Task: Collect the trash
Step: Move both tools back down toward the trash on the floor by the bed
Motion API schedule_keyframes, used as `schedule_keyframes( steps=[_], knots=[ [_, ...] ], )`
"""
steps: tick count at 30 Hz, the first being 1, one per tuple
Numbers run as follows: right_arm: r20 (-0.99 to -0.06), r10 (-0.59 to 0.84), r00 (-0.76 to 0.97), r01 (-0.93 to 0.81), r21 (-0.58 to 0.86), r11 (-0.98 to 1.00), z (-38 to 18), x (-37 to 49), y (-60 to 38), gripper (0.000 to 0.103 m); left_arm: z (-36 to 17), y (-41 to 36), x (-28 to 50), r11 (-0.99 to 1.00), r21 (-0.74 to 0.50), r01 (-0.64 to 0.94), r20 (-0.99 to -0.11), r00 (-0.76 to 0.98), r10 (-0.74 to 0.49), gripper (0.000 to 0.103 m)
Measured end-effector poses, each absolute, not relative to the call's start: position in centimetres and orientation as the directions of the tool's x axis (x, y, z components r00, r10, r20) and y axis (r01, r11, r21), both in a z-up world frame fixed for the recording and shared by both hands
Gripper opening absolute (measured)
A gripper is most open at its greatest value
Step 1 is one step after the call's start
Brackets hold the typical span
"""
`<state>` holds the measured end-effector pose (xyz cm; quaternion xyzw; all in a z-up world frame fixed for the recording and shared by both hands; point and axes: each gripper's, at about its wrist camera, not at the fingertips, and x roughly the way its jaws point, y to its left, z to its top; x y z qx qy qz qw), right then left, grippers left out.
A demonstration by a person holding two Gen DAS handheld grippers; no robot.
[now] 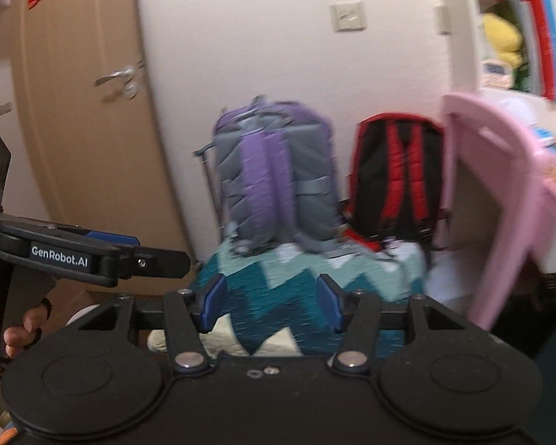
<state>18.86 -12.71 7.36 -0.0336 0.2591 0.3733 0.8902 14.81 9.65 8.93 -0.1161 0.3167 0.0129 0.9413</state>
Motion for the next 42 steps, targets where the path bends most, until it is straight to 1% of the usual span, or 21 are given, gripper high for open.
schedule_keyframes(
  steps=[5, 10, 12, 15, 17, 21, 24, 30, 35, 38, 42],
  knots=[
    [-0.514, 0.666, 0.541, -0.704, 0.156, 0.693, 3.4, 18.7, -8.4, 0.056, 4.6, 14.1, 13.9, 0.956, -0.23, -0.185, -0.63, 0.777, -0.001, 0.101],
    [-0.613, 0.657, 0.438, -0.71, 0.212, 0.671, -1.7, 20.2, -4.8, 0.056, -0.4, 17.6, 14.0, 0.944, -0.206, -0.258, -0.671, 0.74, 0.055, 0.101],
    [-0.655, 0.626, 0.423, -0.718, 0.179, 0.673, -4.2, 20.8, -3.6, 0.056, -2.6, 19.0, 14.4, 0.936, -0.211, -0.283, -0.701, 0.711, 0.057, 0.101],
    [-0.678, 0.591, 0.438, -0.709, 0.144, 0.69, -7.9, 21.5, -2.6, 0.056, -6.1, 21.1, 15.1, 0.921, -0.208, -0.328, -0.741, 0.668, 0.071, 0.101],
    [-0.708, 0.563, 0.427, -0.689, 0.149, 0.709, -10.7, 22.3, -2.0, 0.056, -8.5, 22.2, 15.9, 0.915, -0.194, -0.355, -0.773, 0.63, 0.081, 0.101],
    [-0.776, 0.526, 0.348, -0.661, 0.195, 0.724, -15.8, 23.9, -1.2, 0.055, -13.2, 24.1, 17.3, 0.9, -0.178, -0.397, -0.83, 0.552, 0.08, 0.101],
    [-0.809, 0.506, 0.3, -0.661, 0.206, 0.721, -19.3, 24.6, -0.6, 0.055, -16.6, 24.9, 18.6, 0.898, -0.157, -0.41, -0.865, 0.496, 0.075, 0.101],
    [-0.872, 0.448, 0.2, -0.681, 0.205, 0.703, -25.3, 25.6, 0.6, 0.055, -22.4, 25.7, 21.2, 0.916, -0.134, -0.379, -0.914, 0.404, 0.033, 0.101],
    [-0.922, 0.365, 0.127, -0.709, 0.173, 0.684, -30.2, 25.8, 1.4, 0.055, -27.7, 26.0, 23.3, 0.936, -0.099, -0.337, -0.953, 0.301, 0.008, 0.101],
    [-0.939, 0.327, 0.103, -0.74, 0.148, 0.656, -33.0, 25.9, 2.0, 0.055, -31.2, 25.7, 24.4, 0.962, -0.062, -0.266, -0.974, 0.227, 0.0, 0.101],
    [-0.952, 0.302, 0.039, -0.787, 0.157, 0.596, -36.6, 26.1, 3.0, 0.055, -36.4, 25.7, 24.3, 0.983, -0.038, -0.182, -0.992, 0.123, -0.016, 0.1]
  ],
)
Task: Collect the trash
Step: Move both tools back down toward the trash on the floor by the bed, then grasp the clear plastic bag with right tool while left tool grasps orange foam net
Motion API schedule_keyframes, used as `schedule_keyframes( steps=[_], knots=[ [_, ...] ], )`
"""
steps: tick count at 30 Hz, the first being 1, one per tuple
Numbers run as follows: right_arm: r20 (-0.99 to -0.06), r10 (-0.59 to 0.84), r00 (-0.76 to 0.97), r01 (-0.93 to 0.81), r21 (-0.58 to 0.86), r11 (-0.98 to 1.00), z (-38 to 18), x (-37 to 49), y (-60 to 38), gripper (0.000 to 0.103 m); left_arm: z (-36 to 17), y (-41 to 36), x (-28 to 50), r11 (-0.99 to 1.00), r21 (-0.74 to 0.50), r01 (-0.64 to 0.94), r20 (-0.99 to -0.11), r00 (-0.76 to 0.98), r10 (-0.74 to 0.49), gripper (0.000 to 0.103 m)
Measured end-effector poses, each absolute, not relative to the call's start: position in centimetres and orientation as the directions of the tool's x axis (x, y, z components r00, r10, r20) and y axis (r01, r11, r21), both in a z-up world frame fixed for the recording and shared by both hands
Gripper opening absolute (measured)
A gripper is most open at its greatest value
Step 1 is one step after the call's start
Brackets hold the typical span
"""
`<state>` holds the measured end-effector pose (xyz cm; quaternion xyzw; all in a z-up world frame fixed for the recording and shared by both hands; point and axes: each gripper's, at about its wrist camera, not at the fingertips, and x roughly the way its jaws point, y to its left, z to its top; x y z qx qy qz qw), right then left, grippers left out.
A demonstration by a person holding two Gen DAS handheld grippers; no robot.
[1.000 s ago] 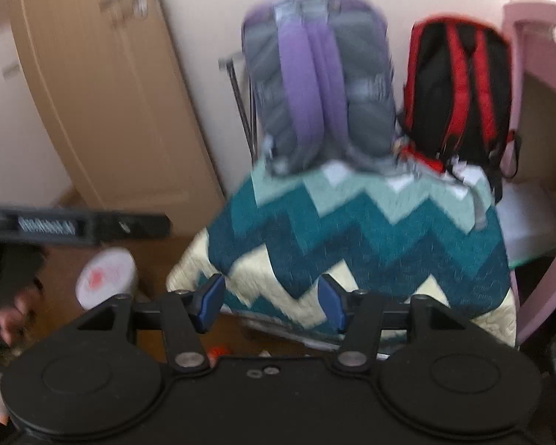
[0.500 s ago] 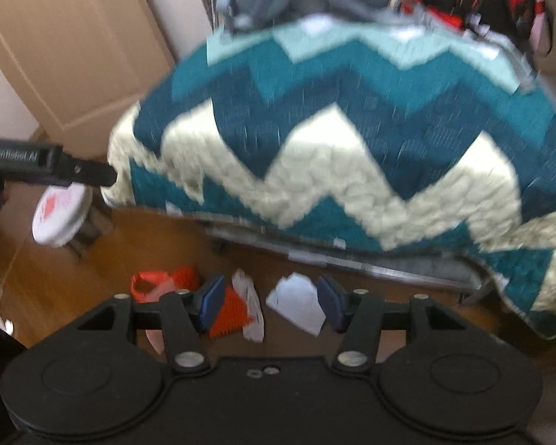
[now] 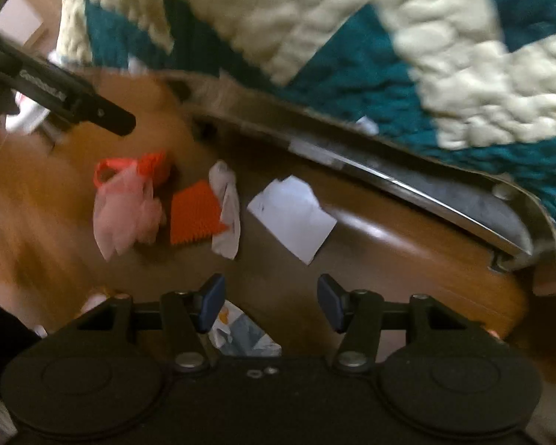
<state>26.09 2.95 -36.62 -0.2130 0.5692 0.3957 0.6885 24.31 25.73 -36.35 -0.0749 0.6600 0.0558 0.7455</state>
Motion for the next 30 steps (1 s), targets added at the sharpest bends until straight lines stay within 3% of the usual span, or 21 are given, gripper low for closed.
schedule_keyframes(
  steps=[3, 15, 24, 30],
  knots=[
    [-0.956, 0.29, -0.041, -0.821, 0.198, 0.536, -39.2, 25.4, 3.7, 0.055, -40.0, 25.6, 23.8, 0.986, -0.059, -0.154, -0.997, 0.055, -0.051, 0.1],
    [-0.975, 0.118, -0.186, -0.93, 0.213, 0.299, -48.7, 18.9, 6.6, 0.053, -50.5, 22.7, 22.4, 0.996, -0.009, 0.092, -1.0, -0.028, -0.006, 0.098],
    [-0.975, 0.103, -0.198, -0.945, 0.217, 0.243, -51.9, 18.3, 6.8, 0.052, -54.9, 22.5, 23.3, 0.995, 0.022, 0.099, -0.998, -0.051, 0.027, 0.09],
    [-0.979, 0.092, -0.182, -0.948, 0.2, 0.248, -53.3, 18.7, 6.9, 0.051, -57.3, 23.2, 23.8, 0.999, -0.008, 0.044, -0.994, -0.107, -0.003, 0.061]
  ],
)
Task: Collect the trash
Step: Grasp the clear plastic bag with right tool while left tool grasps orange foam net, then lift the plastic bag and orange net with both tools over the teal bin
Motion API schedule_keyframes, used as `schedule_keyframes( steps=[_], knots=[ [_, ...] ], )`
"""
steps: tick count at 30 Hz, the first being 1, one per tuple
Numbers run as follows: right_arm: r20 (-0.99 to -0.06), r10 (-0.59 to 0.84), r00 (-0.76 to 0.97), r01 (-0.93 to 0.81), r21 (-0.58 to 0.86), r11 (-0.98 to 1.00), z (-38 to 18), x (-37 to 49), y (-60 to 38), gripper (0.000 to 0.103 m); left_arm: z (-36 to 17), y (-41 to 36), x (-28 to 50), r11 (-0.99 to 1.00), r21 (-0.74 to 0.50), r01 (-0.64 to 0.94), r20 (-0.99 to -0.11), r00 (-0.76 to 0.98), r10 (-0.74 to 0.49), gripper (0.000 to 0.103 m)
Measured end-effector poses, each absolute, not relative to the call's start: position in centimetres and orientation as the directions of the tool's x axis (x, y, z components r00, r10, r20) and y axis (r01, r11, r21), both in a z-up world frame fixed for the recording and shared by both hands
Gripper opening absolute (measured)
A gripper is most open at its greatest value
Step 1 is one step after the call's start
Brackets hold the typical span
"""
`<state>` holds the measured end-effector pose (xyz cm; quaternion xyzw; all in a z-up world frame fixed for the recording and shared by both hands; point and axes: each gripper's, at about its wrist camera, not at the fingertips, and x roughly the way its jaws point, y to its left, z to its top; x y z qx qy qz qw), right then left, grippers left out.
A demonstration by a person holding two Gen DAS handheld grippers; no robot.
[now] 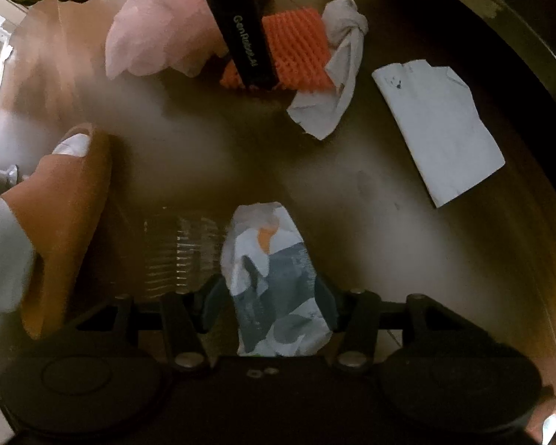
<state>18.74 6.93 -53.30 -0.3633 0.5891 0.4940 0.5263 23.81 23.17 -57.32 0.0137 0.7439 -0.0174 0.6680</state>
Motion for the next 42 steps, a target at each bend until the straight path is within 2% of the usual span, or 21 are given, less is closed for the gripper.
schedule_keyframes(
  steps=[6, 7, 8, 9, 11, 14, 23, 28, 36, 42],
  knots=[
    [-0.978, 0.09, -0.186, -0.946, 0.203, 0.253, -53.8, 19.2, 6.7, 0.047, -57.9, 23.7, 24.0, 1.0, -0.016, 0.006, -0.993, -0.12, -0.015, 0.04],
    [-0.978, 0.09, -0.185, -0.945, 0.203, 0.256, -53.8, 19.2, 6.7, 0.037, -58.1, 23.6, 24.1, 1.0, -0.013, 0.0, -0.993, -0.118, -0.013, 0.037],
    [-0.978, 0.087, -0.187, -0.944, 0.204, 0.259, -53.9, 19.2, 6.8, 0.012, -58.1, 23.6, 24.1, 1.0, -0.01, -0.004, -0.993, -0.117, -0.011, 0.032],
    [-0.978, 0.075, -0.195, -0.941, 0.208, 0.266, -54.1, 19.3, 6.8, 0.006, -58.0, 23.8, 24.1, 1.0, -0.006, -0.007, -0.993, -0.116, -0.006, 0.03],
    [-0.978, 0.072, -0.197, -0.936, 0.209, 0.284, -54.3, 19.5, 6.8, 0.006, -58.1, 24.1, 24.1, 1.0, 0.002, -0.028, -0.993, -0.116, -0.001, 0.017],
    [-0.98, 0.084, -0.178, -0.939, 0.195, 0.284, -53.9, 19.8, 6.7, 0.005, -57.8, 25.0, 24.0, 0.998, -0.018, -0.06, -0.994, -0.108, -0.025, 0.011],
    [-0.981, 0.119, -0.154, -0.908, 0.188, 0.374, -51.4, 21.2, 6.4, 0.003, -54.4, 26.7, 23.6, 0.995, -0.061, -0.08, -0.995, -0.079, -0.067, 0.01],
    [-0.981, 0.158, -0.116, -0.873, 0.177, 0.455, -48.2, 22.7, 6.2, 0.003, -50.2, 26.7, 23.2, 0.994, -0.094, -0.052, -0.994, -0.054, -0.097, 0.01],
    [-0.971, 0.237, -0.025, -0.804, 0.16, 0.573, -40.4, 24.6, 5.3, 0.003, -40.8, 25.5, 23.1, 0.994, -0.11, -0.016, -0.993, 0.031, -0.11, 0.01],
    [-0.936, 0.344, 0.082, -0.733, 0.177, 0.657, -32.3, 25.4, 3.2, 0.003, -32.2, 23.1, 23.1, 0.995, -0.099, -0.007, -0.981, 0.168, -0.096, 0.01]
  ],
)
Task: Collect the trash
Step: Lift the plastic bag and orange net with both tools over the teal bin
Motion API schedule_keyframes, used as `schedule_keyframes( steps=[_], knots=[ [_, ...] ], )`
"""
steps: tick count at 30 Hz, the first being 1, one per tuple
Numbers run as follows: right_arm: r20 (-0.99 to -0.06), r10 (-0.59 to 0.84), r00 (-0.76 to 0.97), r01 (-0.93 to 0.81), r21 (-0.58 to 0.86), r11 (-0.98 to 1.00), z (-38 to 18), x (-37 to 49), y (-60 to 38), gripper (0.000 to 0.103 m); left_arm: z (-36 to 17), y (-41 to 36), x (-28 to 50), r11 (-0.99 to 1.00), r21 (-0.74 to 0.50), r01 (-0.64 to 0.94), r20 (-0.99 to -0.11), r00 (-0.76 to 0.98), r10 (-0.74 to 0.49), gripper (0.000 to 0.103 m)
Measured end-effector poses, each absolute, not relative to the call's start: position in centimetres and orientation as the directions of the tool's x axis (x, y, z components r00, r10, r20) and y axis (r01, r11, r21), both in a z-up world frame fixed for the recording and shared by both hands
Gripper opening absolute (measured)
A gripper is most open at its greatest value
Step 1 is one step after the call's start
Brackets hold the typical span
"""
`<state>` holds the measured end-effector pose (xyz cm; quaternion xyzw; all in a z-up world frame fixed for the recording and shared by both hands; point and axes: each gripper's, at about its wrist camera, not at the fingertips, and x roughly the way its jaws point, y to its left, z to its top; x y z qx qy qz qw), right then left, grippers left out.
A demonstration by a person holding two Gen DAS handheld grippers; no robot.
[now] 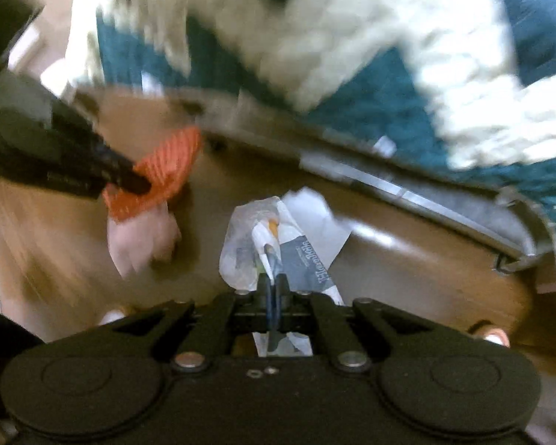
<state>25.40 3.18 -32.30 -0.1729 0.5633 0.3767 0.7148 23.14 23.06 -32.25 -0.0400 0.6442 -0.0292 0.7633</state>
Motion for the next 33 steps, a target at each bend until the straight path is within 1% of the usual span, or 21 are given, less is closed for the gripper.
schedule_keyframes(
  steps=[6, 10, 13, 18, 26, 33],
  knots=[
    [-0.87, 0.441, 0.219, -0.672, 0.193, 0.715, -23.2, 25.1, -0.6, 0.002, -23.0, 20.7, 21.8, 0.994, -0.101, -0.04, -0.938, 0.336, -0.082, 0.01],
    [-0.801, 0.497, 0.333, -0.644, 0.192, 0.741, -17.1, 24.3, -3.8, 0.002, -18.0, 18.9, 21.1, 0.99, -0.125, -0.06, -0.896, 0.435, -0.087, 0.01],
    [-0.742, 0.525, 0.416, -0.629, 0.183, 0.756, -13.0, 23.4, -5.8, 0.002, -13.6, 17.2, 20.4, 0.988, -0.14, -0.062, -0.845, 0.527, -0.087, 0.01],
    [-0.632, 0.566, 0.53, -0.609, 0.182, 0.772, -6.4, 21.8, -9.9, 0.002, -6.5, 13.3, 19.2, 0.991, -0.129, -0.04, -0.747, 0.662, -0.07, 0.01],
    [-0.453, 0.581, 0.676, -0.58, 0.16, 0.799, 2.6, 19.8, -16.6, 0.002, 2.8, 6.5, 18.5, 0.993, -0.11, 0.045, -0.602, 0.792, -0.102, 0.01],
    [-0.318, 0.532, 0.785, -0.523, 0.12, 0.844, 9.1, 18.6, -22.5, 0.002, 9.8, -1.0, 19.3, 0.983, -0.099, 0.152, -0.478, 0.859, -0.181, 0.01]
  ],
)
